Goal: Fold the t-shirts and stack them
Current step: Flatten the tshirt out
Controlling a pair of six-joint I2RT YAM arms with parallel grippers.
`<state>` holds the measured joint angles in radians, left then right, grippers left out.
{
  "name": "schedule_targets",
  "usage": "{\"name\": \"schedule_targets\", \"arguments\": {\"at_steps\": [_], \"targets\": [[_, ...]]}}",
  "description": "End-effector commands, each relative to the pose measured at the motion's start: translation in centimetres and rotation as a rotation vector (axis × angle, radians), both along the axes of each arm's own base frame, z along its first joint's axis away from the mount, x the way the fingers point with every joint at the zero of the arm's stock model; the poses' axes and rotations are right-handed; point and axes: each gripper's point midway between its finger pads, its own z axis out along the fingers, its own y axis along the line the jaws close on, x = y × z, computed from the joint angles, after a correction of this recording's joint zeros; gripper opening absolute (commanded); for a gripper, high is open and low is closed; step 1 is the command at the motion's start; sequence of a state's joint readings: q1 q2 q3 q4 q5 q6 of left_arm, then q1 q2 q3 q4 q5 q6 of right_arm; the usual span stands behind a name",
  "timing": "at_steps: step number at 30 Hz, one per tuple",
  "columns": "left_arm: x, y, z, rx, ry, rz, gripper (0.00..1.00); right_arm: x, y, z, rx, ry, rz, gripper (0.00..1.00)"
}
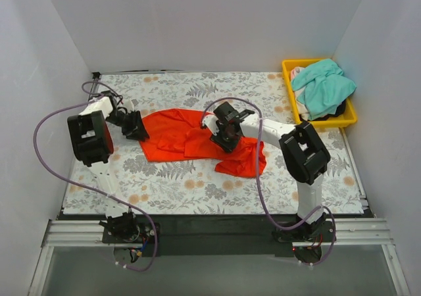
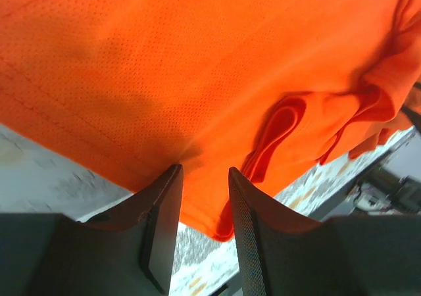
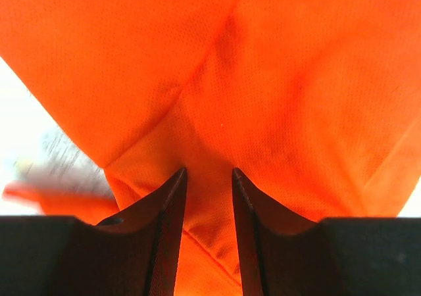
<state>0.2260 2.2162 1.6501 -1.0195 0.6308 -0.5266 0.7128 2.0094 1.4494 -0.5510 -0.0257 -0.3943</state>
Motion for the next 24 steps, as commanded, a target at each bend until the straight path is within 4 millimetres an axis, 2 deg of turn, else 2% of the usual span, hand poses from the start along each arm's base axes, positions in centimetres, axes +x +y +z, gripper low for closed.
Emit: {"name": "schedule_targets", "arguments": {"at_steps": [1, 2, 3, 5, 6, 7, 8, 9, 10, 11, 12, 13, 14, 15, 16, 17, 18, 19, 20, 22, 23, 24], "targets": [[-3.8, 1.0, 1.0, 0.118, 0.014, -0.067, 0.33, -6.4, -2.8, -0.9, -0.026, 0.194, 0.011, 0.41], [-4.5, 1.4, 0.9, 0.149, 0.013, -0.077, 0.33, -7.0, -2.9, 0.5, 0.008, 0.184, 0.018, 0.41], [-6.4, 1.3, 0.3, 0.156, 0.047, -0.089, 0.33, -7.9, -3.1, 0.8, 0.022, 0.198, 0.023, 0.41], [-7.8, 1.2, 1.4, 0.169, 0.025, -0.115, 0.33, -9.4, -3.2, 2.6, 0.074, 0.212, 0.041, 0.42], [-8.2, 0.8, 1.9, 0.156, 0.015, -0.123, 0.34, -9.5, -3.0, 3.6, 0.097, 0.204, 0.046, 0.44], [-8.3, 0.5, 3.3, 0.141, -0.026, -0.125, 0.37, -9.6, -2.5, 4.7, 0.135, 0.2, 0.058, 0.47], [-8.4, 0.1, 4.2, 0.118, -0.042, -0.126, 0.41, -8.9, -1.5, 7.2, 0.194, 0.152, 0.07, 0.53], [-7.9, -0.5, 5.3, 0.078, -0.074, -0.116, 0.52, -8.6, -0.8, 8.6, 0.23, 0.128, 0.081, 0.54], [-6.9, -0.7, 6.9, 0.073, -0.124, -0.108, 0.55, -8.6, 0.4, 10.1, 0.263, 0.106, 0.106, 0.56], [-6.7, -1.0, 7.7, 0.05, -0.126, -0.103, 0.58, -8.0, 1.7, 12.1, 0.295, 0.058, 0.129, 0.56], [-6.2, -1.8, 8.8, 0.002, -0.138, -0.089, 0.6, -7.9, 2.8, 13.0, 0.306, 0.032, 0.15, 0.56], [-5.4, -1.8, 9.8, -0.012, -0.16, -0.079, 0.61, -8.8, 4.2, 13.5, 0.298, 0.01, 0.191, 0.54], [-5.3, -2.1, 10.1, -0.038, -0.149, -0.067, 0.61, -9.0, 5.3, 13.0, 0.276, 0.012, 0.204, 0.49], [-5.2, -2.4, 10.4, -0.055, -0.14, -0.05, 0.61, -8.8, 6.8, 14.2, 0.288, -0.023, 0.221, 0.45], [-5.0, -2.7, 10.7, -0.083, -0.139, -0.04, 0.61, -10.1, 8.1, 13.9, 0.261, -0.021, 0.259, 0.39], [-5.0, -2.7, 10.7, -0.094, -0.126, -0.028, 0.61, -10.4, 9.2, 12.6, 0.234, 0.002, 0.268, 0.35], [-5.0, -2.6, 10.6, -0.105, -0.116, -0.016, 0.61, -11.3, 10.9, 13.1, 0.24, -0.008, 0.303, 0.34], [-5.0, -2.8, 10.8, -0.131, -0.104, 0.008, 0.61, -11.5, 11.7, 12.9, 0.226, -0.016, 0.311, 0.34], [-4.9, -2.4, 10.7, -0.147, -0.096, 0.033, 0.61, -11.8, 12.5, 11.3, 0.194, -0.002, 0.322, 0.34], [-4.9, -2.3, 10.5, -0.192, -0.06, 0.081, 0.62, -12.6, 14.4, 11.0, 0.192, -0.011, 0.358, 0.33], [-4.8, -2.2, 10.5, -0.223, -0.051, 0.099, 0.61, -12.6, 14.8, 9.5, 0.163, 0.004, 0.358, 0.34], [-4.9, -2.2, 10.4, -0.231, -0.04, 0.103, 0.61, -12.6, 15.2, 9.2, 0.153, 0.0, 0.359, 0.34]]}}
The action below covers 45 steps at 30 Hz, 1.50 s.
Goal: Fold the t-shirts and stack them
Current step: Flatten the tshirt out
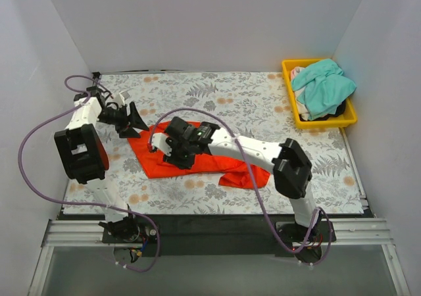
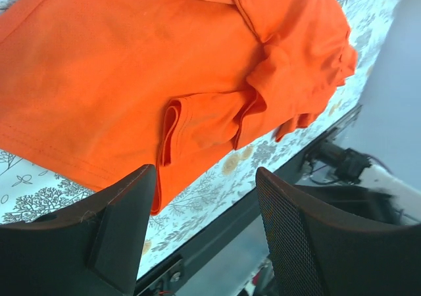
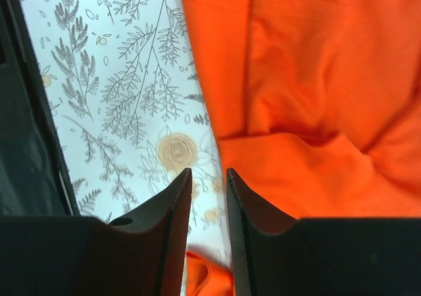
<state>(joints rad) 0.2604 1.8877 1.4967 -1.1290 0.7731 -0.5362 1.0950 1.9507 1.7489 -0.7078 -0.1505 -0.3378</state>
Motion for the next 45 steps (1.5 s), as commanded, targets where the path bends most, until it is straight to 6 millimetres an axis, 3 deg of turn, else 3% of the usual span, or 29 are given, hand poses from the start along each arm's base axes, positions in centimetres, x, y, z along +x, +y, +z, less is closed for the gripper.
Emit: {"name": "schedule_targets", "arguments": {"at_steps": [1, 6, 12, 21, 33, 38, 43, 45], "targets": [[-0.3, -0.3, 0.6, -0.107, 0.058, 0.063, 0.61, 0.6, 0.4, -2.2, -0.089, -0.013, -0.034, 0.35], [-0.3, -0.2, 0.6, -0.097, 0.058, 0.061, 0.62, 1.5, 0.9, -4.9, -0.151, -0.026, -0.049, 0.41], [-0.1, -0.1, 0.4, -0.09, 0.055, 0.063, 0.62, 1.0, -0.2, -7.4, -0.215, 0.005, -0.041, 0.45], [0.1, 0.1, 0.2, -0.084, 0.062, 0.063, 0.62, 0.2, -0.3, -8.4, -0.227, 0.042, -0.017, 0.49], [0.0, 0.2, -0.2, -0.082, 0.072, 0.064, 0.62, 1.6, -2.0, -10.6, -0.276, 0.063, -0.034, 0.48], [0.0, 0.1, -0.3, -0.085, 0.077, 0.065, 0.62, 1.2, -2.0, -10.8, -0.269, 0.086, -0.016, 0.48], [-0.1, 0.2, -0.4, -0.079, 0.078, 0.063, 0.62, 1.7, -2.1, -10.5, -0.265, 0.078, -0.028, 0.38], [-0.3, 0.2, -0.5, -0.078, 0.082, 0.063, 0.62, 2.0, -2.1, -9.8, -0.252, 0.073, -0.036, 0.27]]}}
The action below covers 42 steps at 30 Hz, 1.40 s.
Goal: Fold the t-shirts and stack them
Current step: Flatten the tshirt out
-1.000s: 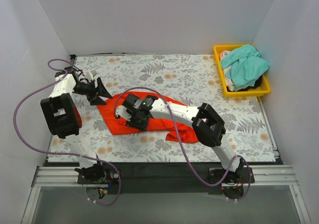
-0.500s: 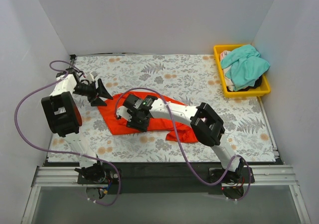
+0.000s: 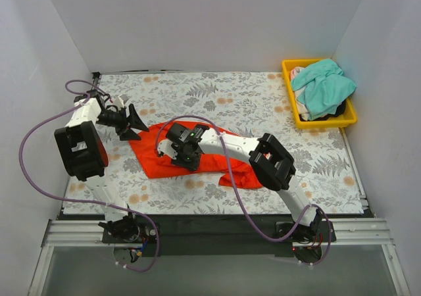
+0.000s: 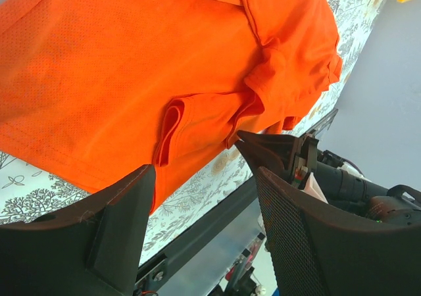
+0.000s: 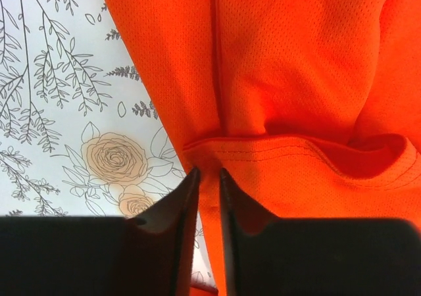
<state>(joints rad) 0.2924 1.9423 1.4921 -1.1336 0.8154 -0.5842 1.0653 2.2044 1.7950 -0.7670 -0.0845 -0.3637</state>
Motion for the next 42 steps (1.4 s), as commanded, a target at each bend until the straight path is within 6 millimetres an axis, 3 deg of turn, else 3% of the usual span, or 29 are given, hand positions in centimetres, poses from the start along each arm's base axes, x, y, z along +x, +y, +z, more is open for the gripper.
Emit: {"name": "schedule_targets", "arguments": {"at_steps": [1, 3, 9, 14, 17, 20, 25, 32, 42], "targets": [[-0.3, -0.2, 0.5, -0.005, -0.001, 0.0, 0.62, 0.2, -0.1, 1.5, 0.027, 0.0, -0.002, 0.23], [-0.3, -0.2, 0.5, -0.009, -0.001, 0.001, 0.62, 0.5, 0.1, 2.3, 0.04, -0.017, -0.005, 0.03], [-0.2, -0.2, 0.6, -0.01, -0.003, 0.001, 0.62, 1.6, 0.3, 5.0, 0.089, -0.062, -0.018, 0.01], [0.1, 1.1, 0.5, 0.075, -0.022, -0.008, 0.62, 3.5, -0.2, 9.4, 0.179, -0.101, -0.074, 0.01], [1.3, 3.7, 0.4, 0.211, -0.061, -0.009, 0.63, 5.2, -1.5, 12.3, 0.233, -0.141, -0.112, 0.01], [2.3, 6.0, 0.1, 0.333, -0.077, -0.029, 0.63, 6.3, -3.2, 13.3, 0.236, -0.169, -0.137, 0.01], [3.2, 8.9, -1.7, 0.48, -0.07, -0.068, 0.62, 9.8, -6.2, 15.3, 0.258, -0.223, -0.225, 0.01], [3.1, 10.3, -4.9, 0.565, -0.038, -0.088, 0.57, 14.4, -10.9, 17.5, 0.274, -0.292, -0.309, 0.01], [2.9, 10.1, -7.8, 0.661, -0.033, -0.17, 0.52, 17.1, -13.2, 19.4, 0.289, -0.352, -0.345, 0.01]]}}
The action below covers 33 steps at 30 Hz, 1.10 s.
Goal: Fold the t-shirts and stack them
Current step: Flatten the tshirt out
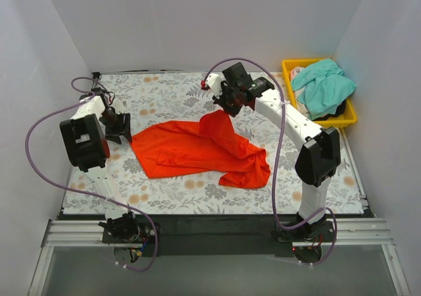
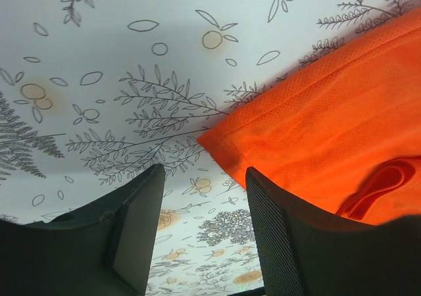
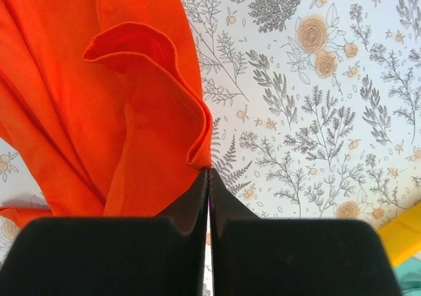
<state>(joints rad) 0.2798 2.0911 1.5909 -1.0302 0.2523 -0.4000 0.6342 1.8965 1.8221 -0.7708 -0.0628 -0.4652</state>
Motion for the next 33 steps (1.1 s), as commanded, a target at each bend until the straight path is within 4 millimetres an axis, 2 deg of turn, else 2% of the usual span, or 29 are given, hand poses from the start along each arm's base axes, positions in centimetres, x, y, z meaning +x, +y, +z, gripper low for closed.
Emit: {"name": "schedule_targets", "arguments": {"at_steps": [1, 7, 18, 24, 33], "targets": [[0.9, 0.4, 0.2, 0.071, -0.048, -0.048, 0.51, 0.7, -0.3, 4.6, 0.061, -0.086, -0.001, 0.01], [1.2, -0.1, -0.3, 0.071, -0.053, -0.083, 0.48, 1.4, -1.1, 5.2, 0.066, -0.1, -0.02, 0.01], [3.2, -0.7, -0.8, 0.089, -0.083, -0.15, 0.47, 1.9, -1.7, 5.3, 0.072, -0.103, -0.04, 0.01], [2.9, -1.7, -1.3, 0.058, -0.082, -0.193, 0.45, 1.9, -2.1, 5.3, 0.074, -0.096, -0.046, 0.01], [1.3, -3.1, -1.9, 0.073, -0.089, -0.288, 0.31, 2.2, -2.8, 5.7, 0.09, -0.098, -0.059, 0.01]]}}
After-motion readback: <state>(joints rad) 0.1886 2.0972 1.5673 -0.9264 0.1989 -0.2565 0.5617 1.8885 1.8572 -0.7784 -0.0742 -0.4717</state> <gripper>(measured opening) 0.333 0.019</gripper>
